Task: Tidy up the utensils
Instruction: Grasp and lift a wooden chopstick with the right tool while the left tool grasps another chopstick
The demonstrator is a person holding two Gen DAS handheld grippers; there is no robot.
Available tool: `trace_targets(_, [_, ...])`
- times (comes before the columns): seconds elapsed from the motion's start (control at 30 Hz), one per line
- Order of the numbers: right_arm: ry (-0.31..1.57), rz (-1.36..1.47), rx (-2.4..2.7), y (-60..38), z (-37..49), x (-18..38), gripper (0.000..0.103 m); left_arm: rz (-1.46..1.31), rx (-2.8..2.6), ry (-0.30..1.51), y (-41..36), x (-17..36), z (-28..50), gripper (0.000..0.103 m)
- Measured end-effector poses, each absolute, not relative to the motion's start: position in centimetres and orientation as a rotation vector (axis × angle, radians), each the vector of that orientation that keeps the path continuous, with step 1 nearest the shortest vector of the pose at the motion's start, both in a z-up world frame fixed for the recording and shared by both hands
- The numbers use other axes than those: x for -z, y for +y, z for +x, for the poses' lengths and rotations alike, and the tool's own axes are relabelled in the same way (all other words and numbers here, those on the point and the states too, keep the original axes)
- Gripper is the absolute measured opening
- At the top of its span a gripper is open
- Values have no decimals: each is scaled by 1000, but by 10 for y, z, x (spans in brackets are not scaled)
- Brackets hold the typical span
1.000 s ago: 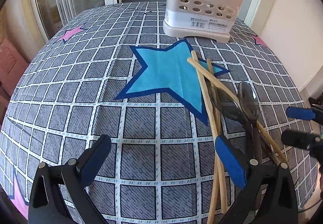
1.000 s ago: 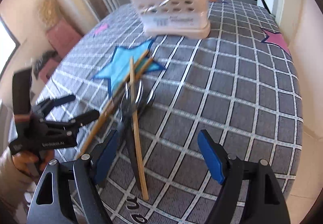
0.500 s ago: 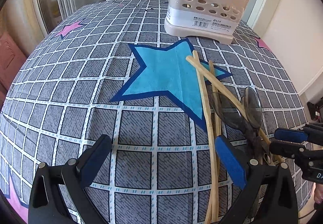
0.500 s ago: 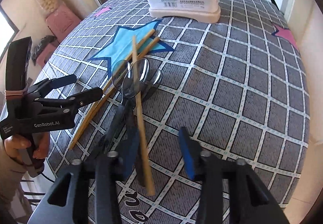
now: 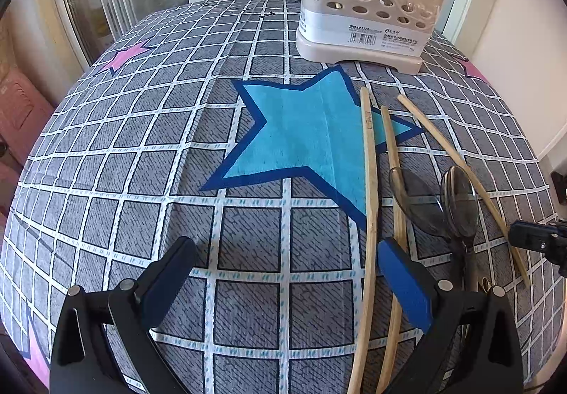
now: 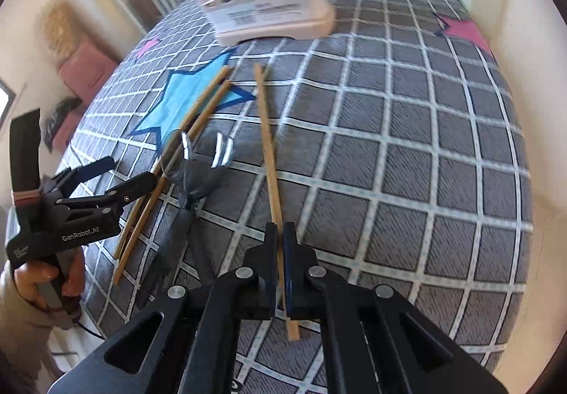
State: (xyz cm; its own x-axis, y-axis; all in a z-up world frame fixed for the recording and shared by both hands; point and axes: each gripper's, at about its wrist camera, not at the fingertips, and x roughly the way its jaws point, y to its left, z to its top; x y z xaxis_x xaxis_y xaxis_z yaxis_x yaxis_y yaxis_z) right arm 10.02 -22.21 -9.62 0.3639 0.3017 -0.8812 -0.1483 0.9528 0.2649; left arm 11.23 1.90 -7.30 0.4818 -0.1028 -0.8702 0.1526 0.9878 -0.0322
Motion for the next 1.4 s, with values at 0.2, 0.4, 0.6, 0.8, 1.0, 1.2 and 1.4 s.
trace_targets(0.2, [1224, 98, -285, -222, 102, 96, 15, 90, 176, 1075, 12, 73, 124, 103])
trace_targets(0.4, [1218, 7, -292, -201, 132, 86, 48, 150, 203, 1096, -1, 70, 143, 103])
trace_targets(0.6, [1274, -87, -274, -174, 170, 96, 44, 180, 223, 1108, -9, 69, 160, 103])
trace_targets(0.8, [1324, -198, -273, -151, 190, 98, 32, 206, 262, 1141, -16, 69, 173, 103])
trace_targets(1.0, [1344, -256, -286, -133, 195, 101, 10, 204, 324, 1188, -19, 67, 178, 103])
trace_targets(1.2, [1329, -229, -310, -128, 191, 101, 6, 273, 409, 1227, -37, 60, 179, 84])
trace_targets(1.4, [1311, -175, -338, -154, 178, 94, 6, 327, 475, 1274, -58, 56, 179, 42])
